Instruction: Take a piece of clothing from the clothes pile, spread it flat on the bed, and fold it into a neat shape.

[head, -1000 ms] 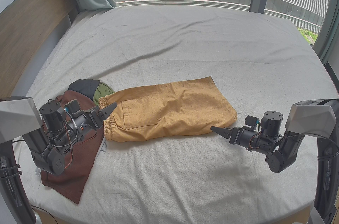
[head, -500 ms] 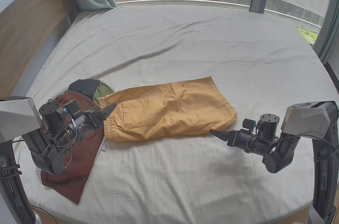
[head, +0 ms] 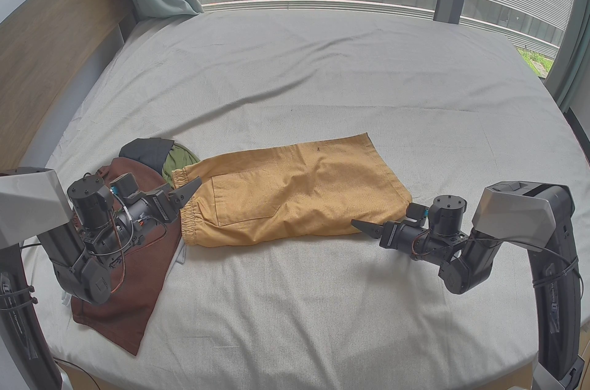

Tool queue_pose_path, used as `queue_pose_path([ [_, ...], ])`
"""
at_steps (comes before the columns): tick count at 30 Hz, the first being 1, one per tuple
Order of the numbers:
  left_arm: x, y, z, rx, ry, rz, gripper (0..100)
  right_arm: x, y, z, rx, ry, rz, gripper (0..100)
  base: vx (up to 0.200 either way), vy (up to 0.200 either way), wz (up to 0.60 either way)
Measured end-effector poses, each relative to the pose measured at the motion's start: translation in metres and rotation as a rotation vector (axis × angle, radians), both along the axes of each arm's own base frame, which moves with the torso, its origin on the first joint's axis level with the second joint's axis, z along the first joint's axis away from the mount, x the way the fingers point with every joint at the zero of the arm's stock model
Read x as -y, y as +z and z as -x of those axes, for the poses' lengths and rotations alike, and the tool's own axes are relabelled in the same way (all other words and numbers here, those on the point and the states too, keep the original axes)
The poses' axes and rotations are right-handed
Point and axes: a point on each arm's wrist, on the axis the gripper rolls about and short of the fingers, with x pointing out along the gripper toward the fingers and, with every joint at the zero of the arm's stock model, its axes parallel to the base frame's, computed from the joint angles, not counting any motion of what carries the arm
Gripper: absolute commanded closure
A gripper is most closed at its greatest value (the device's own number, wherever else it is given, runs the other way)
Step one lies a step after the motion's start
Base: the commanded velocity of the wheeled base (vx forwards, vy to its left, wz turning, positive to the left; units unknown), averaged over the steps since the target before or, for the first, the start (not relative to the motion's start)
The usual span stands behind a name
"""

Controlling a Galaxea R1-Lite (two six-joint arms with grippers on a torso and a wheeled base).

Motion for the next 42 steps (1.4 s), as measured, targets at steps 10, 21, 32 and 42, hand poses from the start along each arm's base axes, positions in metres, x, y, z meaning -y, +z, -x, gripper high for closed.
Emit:
queue_pose_path([
  [10,0.000,0.000,0.000,0.003,0.001,0.001,0,-0.027,0.001,-0.021,0.024,-0.041,-0.073,0,0.000,0.000,0.00],
  [21,-0.001,0.001,-0.001,0.003,0.002,0.002,0,-0.033,-0.001,-0.025,0.023,-0.061,-0.092,100,0.000,0.000,0.00],
  [32,-0.001,0.000,-0.001,-0.001,0.001,0.001,0,-0.032,-0.008,-0.021,-0.005,-0.063,-0.085,100,0.000,0.000,0.00],
  [42,0.000,-0.002,0.000,-0.006,-0.002,0.002,0,-0.024,-0.008,-0.007,-0.037,-0.074,-0.071,100,0.000,0.000,0.00],
])
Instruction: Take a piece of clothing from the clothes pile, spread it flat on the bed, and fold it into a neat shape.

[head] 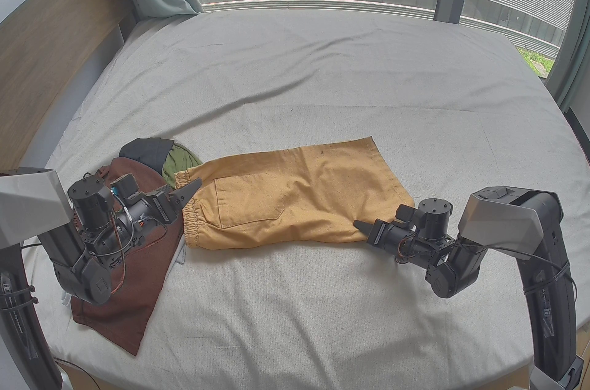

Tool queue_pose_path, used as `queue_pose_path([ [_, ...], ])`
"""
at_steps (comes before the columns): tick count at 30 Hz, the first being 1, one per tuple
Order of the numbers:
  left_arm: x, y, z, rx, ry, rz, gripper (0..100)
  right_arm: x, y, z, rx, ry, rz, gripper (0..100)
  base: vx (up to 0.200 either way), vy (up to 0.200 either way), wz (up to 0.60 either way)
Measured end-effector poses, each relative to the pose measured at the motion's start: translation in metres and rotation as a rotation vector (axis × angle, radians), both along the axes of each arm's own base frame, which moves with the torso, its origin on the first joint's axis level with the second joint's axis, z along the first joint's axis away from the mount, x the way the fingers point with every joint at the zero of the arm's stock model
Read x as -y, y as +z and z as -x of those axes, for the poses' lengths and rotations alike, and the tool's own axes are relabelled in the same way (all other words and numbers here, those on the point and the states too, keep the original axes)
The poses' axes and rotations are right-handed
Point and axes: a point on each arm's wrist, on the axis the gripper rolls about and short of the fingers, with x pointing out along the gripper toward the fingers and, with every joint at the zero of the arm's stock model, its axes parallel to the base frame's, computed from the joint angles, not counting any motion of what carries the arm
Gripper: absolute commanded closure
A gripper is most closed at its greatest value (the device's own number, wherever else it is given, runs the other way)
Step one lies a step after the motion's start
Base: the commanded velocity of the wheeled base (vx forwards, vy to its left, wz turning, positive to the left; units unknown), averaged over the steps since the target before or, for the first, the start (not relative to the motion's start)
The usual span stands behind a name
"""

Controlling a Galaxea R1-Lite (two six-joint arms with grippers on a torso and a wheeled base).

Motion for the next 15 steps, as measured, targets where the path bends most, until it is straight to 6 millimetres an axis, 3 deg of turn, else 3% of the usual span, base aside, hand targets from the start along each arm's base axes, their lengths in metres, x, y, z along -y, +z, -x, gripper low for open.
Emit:
queue_pose_path([
  [15,0.002,-0.001,0.001,-0.007,-0.008,0.000,0,0.019,0.011,0.054,-0.106,0.000,0.041,100,0.000,0.000,0.00],
])
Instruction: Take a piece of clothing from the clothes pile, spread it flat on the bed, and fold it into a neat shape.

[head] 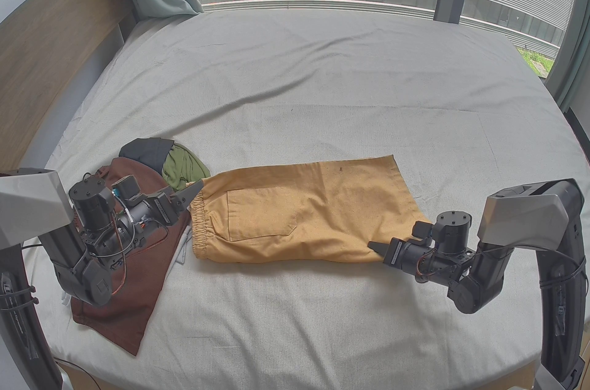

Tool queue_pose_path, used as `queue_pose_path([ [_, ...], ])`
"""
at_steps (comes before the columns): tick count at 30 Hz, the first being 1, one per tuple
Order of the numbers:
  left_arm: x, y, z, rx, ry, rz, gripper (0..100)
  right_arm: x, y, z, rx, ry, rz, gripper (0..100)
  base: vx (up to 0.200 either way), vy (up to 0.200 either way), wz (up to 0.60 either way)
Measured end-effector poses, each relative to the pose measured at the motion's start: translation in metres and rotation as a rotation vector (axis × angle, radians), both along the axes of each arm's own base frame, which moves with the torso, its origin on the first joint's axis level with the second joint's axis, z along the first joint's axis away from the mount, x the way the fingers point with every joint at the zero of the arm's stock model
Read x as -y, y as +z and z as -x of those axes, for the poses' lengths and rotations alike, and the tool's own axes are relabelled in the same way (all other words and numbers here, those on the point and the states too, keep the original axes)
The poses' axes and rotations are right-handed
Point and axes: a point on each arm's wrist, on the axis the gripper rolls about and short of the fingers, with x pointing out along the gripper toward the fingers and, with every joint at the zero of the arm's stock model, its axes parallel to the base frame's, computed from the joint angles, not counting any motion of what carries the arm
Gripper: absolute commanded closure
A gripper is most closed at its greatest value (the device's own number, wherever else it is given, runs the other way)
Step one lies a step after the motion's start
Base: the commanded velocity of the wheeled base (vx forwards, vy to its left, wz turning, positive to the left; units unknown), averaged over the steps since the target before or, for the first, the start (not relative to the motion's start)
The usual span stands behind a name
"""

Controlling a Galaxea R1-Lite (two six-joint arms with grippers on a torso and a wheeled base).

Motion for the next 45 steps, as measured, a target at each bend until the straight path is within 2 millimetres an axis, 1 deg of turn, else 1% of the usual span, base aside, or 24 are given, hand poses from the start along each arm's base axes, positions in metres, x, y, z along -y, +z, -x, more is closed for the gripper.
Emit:
queue_pose_path([
  [10,0.001,-0.001,0.001,-0.005,-0.004,0.000,0,0.017,0.005,0.045,-0.060,0.007,0.048,100,0.000,0.000,0.00],
  [16,0.001,0.000,0.001,-0.004,-0.009,0.002,0,0.026,0.002,0.067,-0.092,0.015,0.082,100,0.000,0.000,0.00],
  [23,0.001,0.001,-0.001,0.005,-0.022,0.006,0,0.033,-0.001,0.083,-0.140,0.011,0.104,100,0.000,0.000,0.00],
  [30,0.002,0.003,-0.001,0.012,-0.075,0.008,0,0.035,-0.003,0.088,-0.150,0.019,0.125,100,0.000,0.000,0.00],
  [31,0.002,0.003,0.000,0.012,-0.081,0.007,0,0.035,-0.003,0.088,-0.152,0.019,0.126,0,0.000,0.000,0.00],
  [38,0.002,0.002,0.003,0.007,-0.114,0.002,0,0.035,-0.005,0.089,-0.162,0.021,0.130,0,0.000,0.000,0.00],
  [45,0.002,0.001,0.005,0.000,-0.122,-0.005,0,0.035,-0.005,0.106,-0.194,0.061,0.163,0,0.000,0.000,0.00],
])
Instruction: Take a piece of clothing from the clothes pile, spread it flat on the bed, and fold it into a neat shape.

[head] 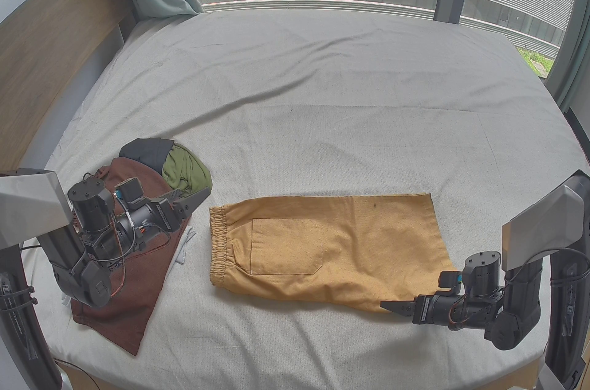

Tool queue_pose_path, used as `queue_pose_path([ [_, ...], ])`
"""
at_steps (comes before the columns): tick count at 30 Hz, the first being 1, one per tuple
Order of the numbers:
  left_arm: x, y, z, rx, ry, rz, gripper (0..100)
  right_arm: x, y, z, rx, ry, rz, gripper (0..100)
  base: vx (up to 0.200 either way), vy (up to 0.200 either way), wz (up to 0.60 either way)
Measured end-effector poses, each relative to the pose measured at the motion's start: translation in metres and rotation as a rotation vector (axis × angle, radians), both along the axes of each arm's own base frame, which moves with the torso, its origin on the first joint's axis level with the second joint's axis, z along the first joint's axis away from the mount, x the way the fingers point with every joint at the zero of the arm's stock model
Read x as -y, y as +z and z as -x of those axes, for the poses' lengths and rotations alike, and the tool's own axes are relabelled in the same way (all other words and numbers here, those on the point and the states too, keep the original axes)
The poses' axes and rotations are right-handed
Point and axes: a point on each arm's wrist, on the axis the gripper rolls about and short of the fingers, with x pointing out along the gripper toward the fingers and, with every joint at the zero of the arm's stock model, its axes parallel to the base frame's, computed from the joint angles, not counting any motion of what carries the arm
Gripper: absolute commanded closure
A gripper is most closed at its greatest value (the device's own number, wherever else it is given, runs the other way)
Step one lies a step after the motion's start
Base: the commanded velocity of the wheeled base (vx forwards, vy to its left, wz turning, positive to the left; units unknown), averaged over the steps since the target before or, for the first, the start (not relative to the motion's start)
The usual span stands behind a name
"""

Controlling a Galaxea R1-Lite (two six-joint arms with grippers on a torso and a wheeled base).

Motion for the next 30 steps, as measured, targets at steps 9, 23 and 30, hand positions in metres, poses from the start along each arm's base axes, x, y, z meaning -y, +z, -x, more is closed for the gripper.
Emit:
queue_pose_path([
  [9,0.000,0.000,0.002,-0.006,-0.080,0.006,0,-0.009,0.016,0.021,0.001,0.137,-0.028,0,0.000,0.000,0.00],
  [23,-0.002,0.000,0.005,-0.007,-0.089,0.003,0,-0.010,0.051,0.035,0.077,0.266,-0.135,0,0.000,0.000,0.00],
  [30,-0.002,0.000,0.004,-0.005,-0.088,0.003,0,-0.008,0.064,0.038,0.123,0.279,-0.160,0,0.000,0.000,0.00],
])
